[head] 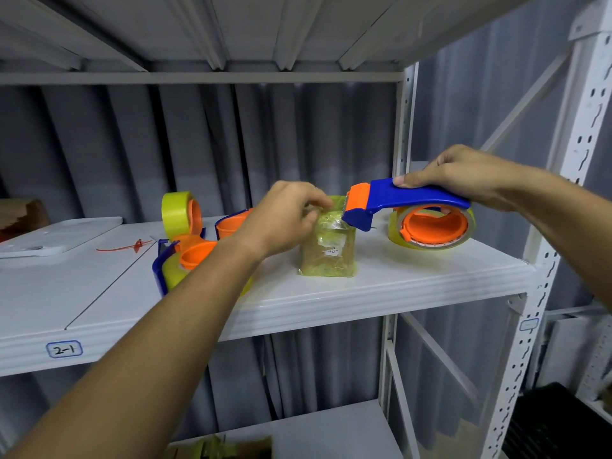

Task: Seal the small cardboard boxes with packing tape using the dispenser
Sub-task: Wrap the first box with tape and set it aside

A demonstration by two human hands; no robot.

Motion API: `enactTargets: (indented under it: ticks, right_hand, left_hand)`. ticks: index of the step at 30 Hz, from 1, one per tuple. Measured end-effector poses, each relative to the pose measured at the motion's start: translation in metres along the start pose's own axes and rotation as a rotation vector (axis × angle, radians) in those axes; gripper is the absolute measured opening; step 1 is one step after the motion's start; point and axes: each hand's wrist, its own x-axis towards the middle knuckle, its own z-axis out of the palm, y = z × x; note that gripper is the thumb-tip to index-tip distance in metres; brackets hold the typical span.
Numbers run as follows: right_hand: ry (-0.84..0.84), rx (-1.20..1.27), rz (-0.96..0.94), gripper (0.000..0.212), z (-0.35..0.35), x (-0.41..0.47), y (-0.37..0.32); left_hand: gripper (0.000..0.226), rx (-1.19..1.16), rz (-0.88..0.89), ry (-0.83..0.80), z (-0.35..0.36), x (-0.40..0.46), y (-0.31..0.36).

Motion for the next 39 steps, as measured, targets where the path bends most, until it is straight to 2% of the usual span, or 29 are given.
enactTargets:
  ticks: [3, 9, 19, 30, 39]
  right_hand:
    - [0.013, -0.013, -0.005, 0.06, 0.001, -0.001, 0.002]
    - [0.033, -0.016, -0.033, 0.058, 0.004, -0.004, 0.004]
    - [0.124, -0.137, -0.069, 0.052, 0.006, -0.012, -0.005]
    - [0.126, -0.226, -0.107, 0.055, 0.005, -0.024, -0.004]
    - [0.133, -0.237, -0.132, 0.06, -0.001, -0.022, 0.001]
  left_hand:
    - [0.023, -0.029, 0.047, 0.004, 0.007, -0.005, 0.001]
    - [0.022, -0.147, 0.022, 0.104, 0.017, -0.016, -0.005]
    - [0.016, -0.101, -0.046, 0.111, 0.024, -0.01, 0.001]
    - [0.012, -0.023, 0.035, 0.149, 0.032, -0.009, -0.004]
    - [0.011, -0.033, 0.029, 0.139, 0.03, -0.009, -0.004]
